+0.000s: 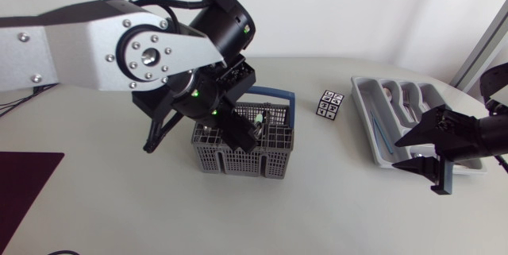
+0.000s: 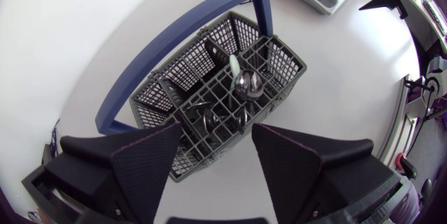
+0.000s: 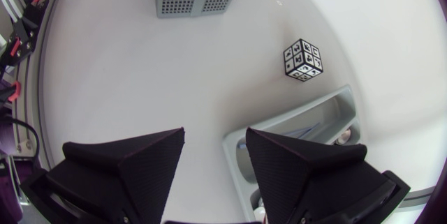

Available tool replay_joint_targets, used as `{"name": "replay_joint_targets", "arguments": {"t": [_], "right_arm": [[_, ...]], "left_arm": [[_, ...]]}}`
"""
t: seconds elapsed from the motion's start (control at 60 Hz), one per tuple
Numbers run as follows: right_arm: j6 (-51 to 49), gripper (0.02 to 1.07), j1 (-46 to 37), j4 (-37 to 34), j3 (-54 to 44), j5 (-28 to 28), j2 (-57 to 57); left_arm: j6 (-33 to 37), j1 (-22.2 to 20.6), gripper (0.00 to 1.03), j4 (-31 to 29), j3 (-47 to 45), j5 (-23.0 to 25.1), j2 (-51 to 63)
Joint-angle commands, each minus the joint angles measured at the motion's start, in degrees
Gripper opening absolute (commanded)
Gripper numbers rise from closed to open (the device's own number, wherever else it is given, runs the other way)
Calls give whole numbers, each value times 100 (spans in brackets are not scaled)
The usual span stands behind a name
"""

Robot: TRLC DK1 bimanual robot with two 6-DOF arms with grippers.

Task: Transfer all utensils from the basket to the drawer tray.

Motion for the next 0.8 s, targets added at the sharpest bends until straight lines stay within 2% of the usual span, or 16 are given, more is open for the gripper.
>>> {"name": "replay_joint_targets", "arguments": {"t": [0.0, 0.1, 0.25, 0.3, 0.433, 0.6, 0.717, 0.783], "right_arm": [[674, 69, 396, 49, -297, 6, -180], [1096, 69, 862, 146, -438, 33, -329], [1747, 69, 1583, 524, -578, 261, -417], [1896, 69, 1776, 673, -631, 367, -417], [2195, 69, 2180, 876, -684, 472, -408], [2432, 69, 2541, 1122, -772, 630, -417], [2494, 69, 2655, 1245, -824, 701, -408], [2529, 69, 2787, 1333, -895, 806, -417]], "left_arm": [[111, -113, 65, -10, 264, -147, 200], [111, -183, 65, -28, 317, -375, 340], [119, -280, 65, -54, 317, -472, 472], [119, -324, 59, -54, 317, -551, 516], [128, -359, 59, -54, 299, -709, 683], [128, -447, 38, -45, 264, -1034, 850], [137, -464, 35, 7, 220, -1175, 859], [146, -491, 30, 122, 158, -1184, 868]]}}
